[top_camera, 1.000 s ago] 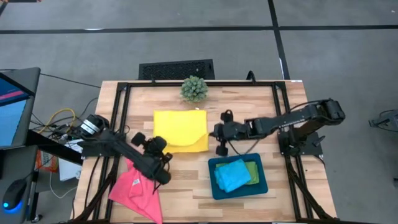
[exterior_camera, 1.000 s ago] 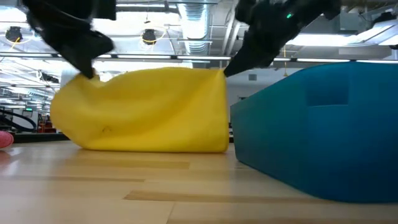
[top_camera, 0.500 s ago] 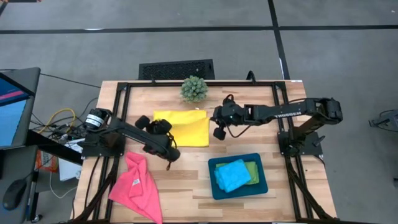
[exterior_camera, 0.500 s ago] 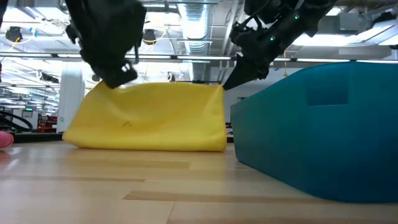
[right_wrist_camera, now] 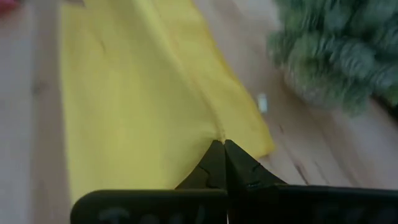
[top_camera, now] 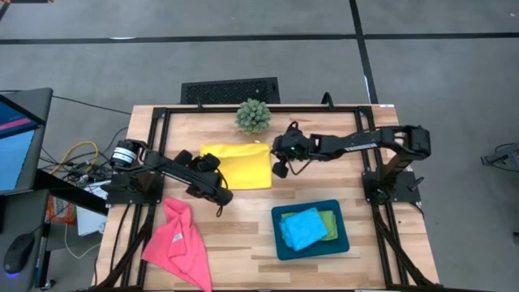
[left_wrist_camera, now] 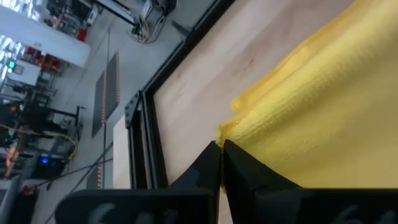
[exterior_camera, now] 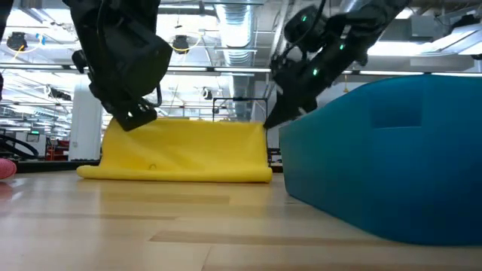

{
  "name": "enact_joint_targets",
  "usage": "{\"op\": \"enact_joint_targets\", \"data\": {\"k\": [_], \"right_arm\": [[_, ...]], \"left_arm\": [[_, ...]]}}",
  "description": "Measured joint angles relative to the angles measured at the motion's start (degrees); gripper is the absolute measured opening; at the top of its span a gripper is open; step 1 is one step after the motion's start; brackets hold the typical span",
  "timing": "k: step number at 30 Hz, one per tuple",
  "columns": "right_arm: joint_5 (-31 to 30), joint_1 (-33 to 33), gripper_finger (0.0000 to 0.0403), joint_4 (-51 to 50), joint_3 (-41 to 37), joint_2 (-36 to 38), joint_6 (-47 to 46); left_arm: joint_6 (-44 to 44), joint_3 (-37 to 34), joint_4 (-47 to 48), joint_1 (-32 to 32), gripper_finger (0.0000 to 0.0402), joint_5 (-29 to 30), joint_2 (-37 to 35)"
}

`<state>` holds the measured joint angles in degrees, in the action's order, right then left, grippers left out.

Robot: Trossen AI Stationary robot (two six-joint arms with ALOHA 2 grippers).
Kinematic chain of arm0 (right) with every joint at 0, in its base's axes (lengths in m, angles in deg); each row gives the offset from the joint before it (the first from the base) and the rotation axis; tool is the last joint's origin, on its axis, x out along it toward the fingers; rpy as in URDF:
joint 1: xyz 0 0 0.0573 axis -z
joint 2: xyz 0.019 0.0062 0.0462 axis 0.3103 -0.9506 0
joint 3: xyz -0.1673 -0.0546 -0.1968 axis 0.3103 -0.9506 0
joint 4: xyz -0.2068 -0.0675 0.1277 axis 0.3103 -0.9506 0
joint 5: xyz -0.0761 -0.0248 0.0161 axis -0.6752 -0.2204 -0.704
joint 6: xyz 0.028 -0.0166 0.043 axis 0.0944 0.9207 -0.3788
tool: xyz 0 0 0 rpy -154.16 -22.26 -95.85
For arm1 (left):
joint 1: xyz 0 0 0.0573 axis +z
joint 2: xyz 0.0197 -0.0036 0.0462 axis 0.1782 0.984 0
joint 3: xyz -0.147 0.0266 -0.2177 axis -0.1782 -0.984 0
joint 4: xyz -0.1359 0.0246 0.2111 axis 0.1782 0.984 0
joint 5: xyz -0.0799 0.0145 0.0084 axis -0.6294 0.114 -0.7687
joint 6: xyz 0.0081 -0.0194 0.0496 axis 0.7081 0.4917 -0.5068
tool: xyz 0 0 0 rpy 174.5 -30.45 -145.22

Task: Fold microfiber towels
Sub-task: Fold the yellow microfiber towel

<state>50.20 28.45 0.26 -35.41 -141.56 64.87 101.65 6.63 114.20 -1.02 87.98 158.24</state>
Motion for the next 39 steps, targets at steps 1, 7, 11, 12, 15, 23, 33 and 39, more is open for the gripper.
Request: {"op": "enact_joint_targets", "data": {"k": [1, 7, 11, 12, 15, 23, 33, 39], "right_arm": [[-0.02, 0.38, 0.0004, 0.0, 0.22, -0.93, -0.02], [0.01, 3.15, 0.0004, 0.45, 1.86, -4.88, -0.02], [0.02, 4.4, 0.0004, 0.63, 2.92, -7.21, -0.09], [0.02, 4.51, 0.0004, 0.44, 2.92, -7.79, -0.13], [-0.02, 4.53, 0.0004, 0.31, 2.92, -8.61, -0.09], [-1.53, 4.86, 0.0009, 0.46, 3.03, -9.08, -0.1], [-1.53, 5.51, 0.005, 1.29, 3.03, -9.07, -1.59], [-1.55, 6.79, 0.0088, 1.29, 3.03, -9.06, -3.1]], "left_arm": [[-0.19, -0.05, -0.26, 0.16, 0.0004, 0.3, 0.01], [-1.13, -1.4, -0.84, 2.34, 0.0004, 1.37, 0.0], [-2.29, -2.66, -3.75, 3.8, 0.0004, 2.04, 0.0], [-3.3, -2.97, -5.38, 4.15, 0.0004, 2.08, 0.0], [-7.4, -3.92, -10.16, 4.78, 0.0004, 2.03, 0.0], [-11.53, -4.64, -14.95, 6.46, 0.0004, 3.99, 0.02], [-10.42, -4.64, -15.43, 6.83, 0.0011, 4.37, 0.04], [-10.7, -4.64, -15.47, 6.93, 0.0072, 4.28, 0.04]]}}
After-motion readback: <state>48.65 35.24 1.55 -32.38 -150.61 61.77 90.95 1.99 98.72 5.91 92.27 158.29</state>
